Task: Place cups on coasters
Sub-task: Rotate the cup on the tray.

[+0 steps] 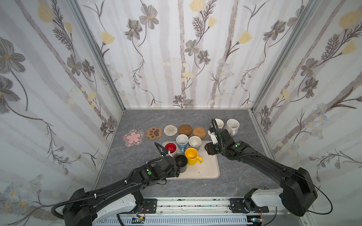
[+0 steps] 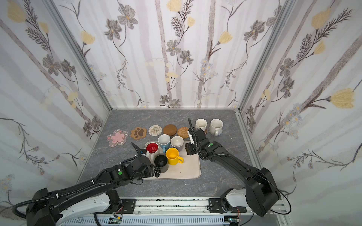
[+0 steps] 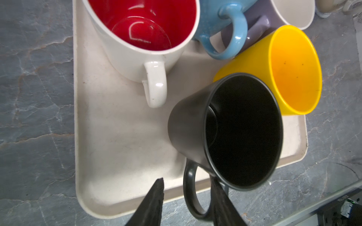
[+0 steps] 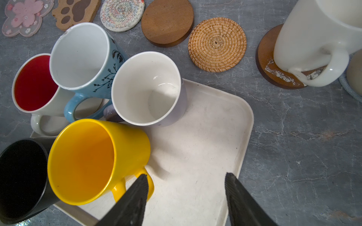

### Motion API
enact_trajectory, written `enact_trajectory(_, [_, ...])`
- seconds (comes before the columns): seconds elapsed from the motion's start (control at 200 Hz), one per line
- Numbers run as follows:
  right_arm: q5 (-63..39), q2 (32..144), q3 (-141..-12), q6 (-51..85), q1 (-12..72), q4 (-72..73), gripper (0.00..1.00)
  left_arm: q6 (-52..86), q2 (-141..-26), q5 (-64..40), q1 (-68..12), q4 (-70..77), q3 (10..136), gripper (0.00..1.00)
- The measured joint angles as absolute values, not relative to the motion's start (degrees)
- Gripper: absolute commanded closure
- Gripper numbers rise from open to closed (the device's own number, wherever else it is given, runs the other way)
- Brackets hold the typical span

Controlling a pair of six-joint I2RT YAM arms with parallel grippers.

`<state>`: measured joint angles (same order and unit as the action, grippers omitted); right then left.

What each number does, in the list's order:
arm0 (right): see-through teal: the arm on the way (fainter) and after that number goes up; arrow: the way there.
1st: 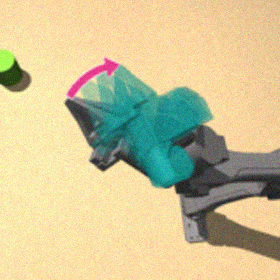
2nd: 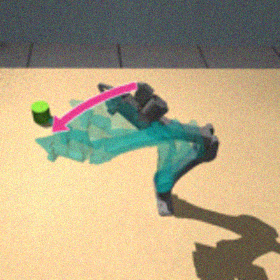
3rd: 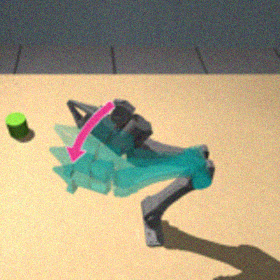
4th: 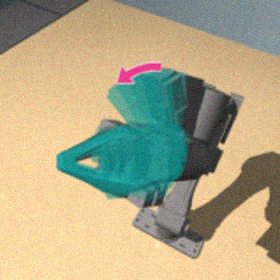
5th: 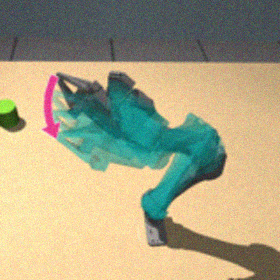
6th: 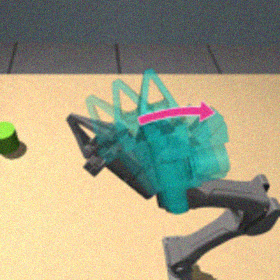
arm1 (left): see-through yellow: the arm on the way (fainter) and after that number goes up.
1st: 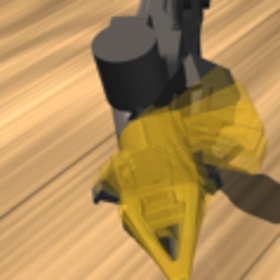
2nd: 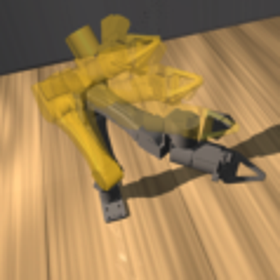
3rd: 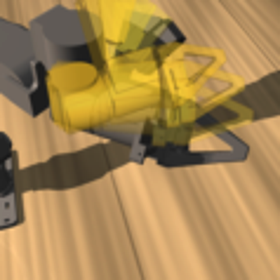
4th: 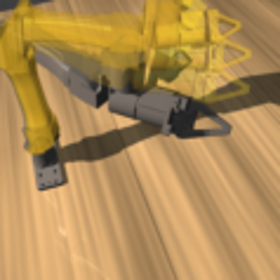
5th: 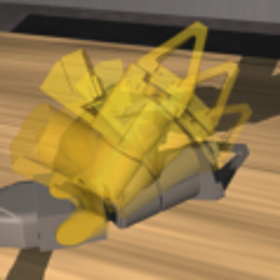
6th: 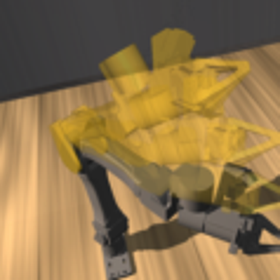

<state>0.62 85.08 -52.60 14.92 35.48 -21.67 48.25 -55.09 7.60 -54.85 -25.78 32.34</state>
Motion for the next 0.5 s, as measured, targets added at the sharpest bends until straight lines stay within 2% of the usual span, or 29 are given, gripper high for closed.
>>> enact_trajectory(0.425, [1.02, 84.71, -52.23, 14.96, 35.48, -21.63, 0.35, 49.56, -52.88, 9.45, -55.44, -28.12, 34.13, 0.51])
enact_trajectory(0.5, [0.67, 84.36, -51.92, 14.94, 35.64, -21.43, 0.36, 49.63, -52.75, 10.5, -55.44, -28.36, 35.07, 0.47])
